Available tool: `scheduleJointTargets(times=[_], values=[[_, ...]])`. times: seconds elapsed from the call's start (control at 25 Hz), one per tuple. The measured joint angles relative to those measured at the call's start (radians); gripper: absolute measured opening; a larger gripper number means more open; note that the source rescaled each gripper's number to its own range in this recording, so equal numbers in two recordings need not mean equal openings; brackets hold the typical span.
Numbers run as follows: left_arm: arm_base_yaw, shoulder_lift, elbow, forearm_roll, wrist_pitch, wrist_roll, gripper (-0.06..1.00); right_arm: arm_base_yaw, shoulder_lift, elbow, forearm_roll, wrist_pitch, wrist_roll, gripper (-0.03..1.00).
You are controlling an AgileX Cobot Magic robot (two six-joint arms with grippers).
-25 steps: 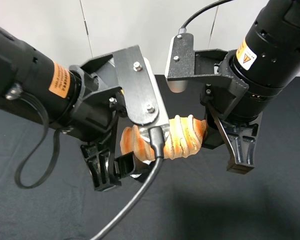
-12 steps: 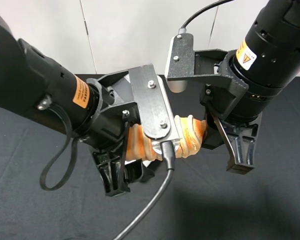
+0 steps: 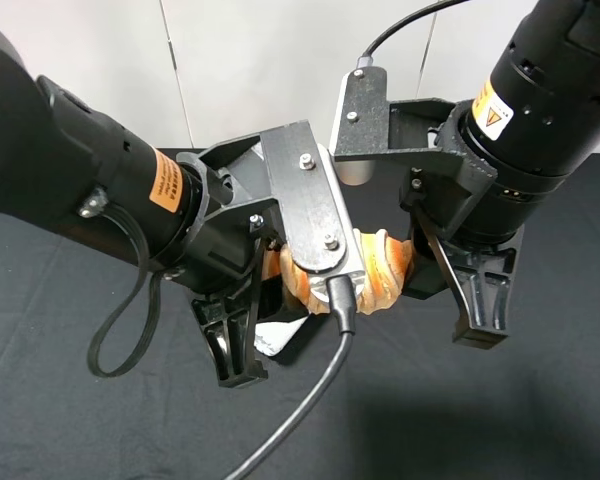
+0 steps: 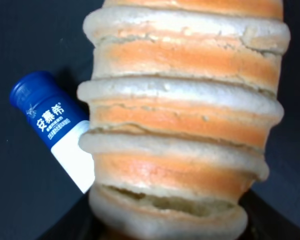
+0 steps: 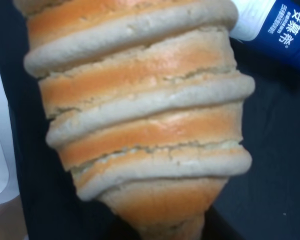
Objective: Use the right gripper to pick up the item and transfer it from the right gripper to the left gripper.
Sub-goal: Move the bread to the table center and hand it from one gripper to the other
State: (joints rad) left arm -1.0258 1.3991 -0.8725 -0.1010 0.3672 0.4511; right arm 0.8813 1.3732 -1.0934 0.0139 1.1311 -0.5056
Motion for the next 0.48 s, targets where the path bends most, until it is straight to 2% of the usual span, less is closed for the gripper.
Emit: scheduleJointTargets(times=[0.24, 0.32, 0.36, 0.48], values=[[0.0, 0.0, 0.0, -0.002, 0.0, 0.0, 0.17, 0.0, 0.0, 0.0, 0.003, 0.007, 0.0, 0.0], [0.0, 0.001, 0.0, -0.003, 0.0, 0.0, 0.16, 0.0, 0.0, 0.0, 0.003, 0.007, 0.0, 0.04], [0.0, 0.001, 0.0, -0.003, 0.0, 0.0, 0.15, 0.0, 0.0, 0.0, 0.003, 0.008, 0.001, 0.14], [0.0, 0.003, 0.0, -0.003, 0.0, 0.0, 0.13, 0.0, 0.0, 0.0, 0.003, 0.008, 0.043, 0.71]])
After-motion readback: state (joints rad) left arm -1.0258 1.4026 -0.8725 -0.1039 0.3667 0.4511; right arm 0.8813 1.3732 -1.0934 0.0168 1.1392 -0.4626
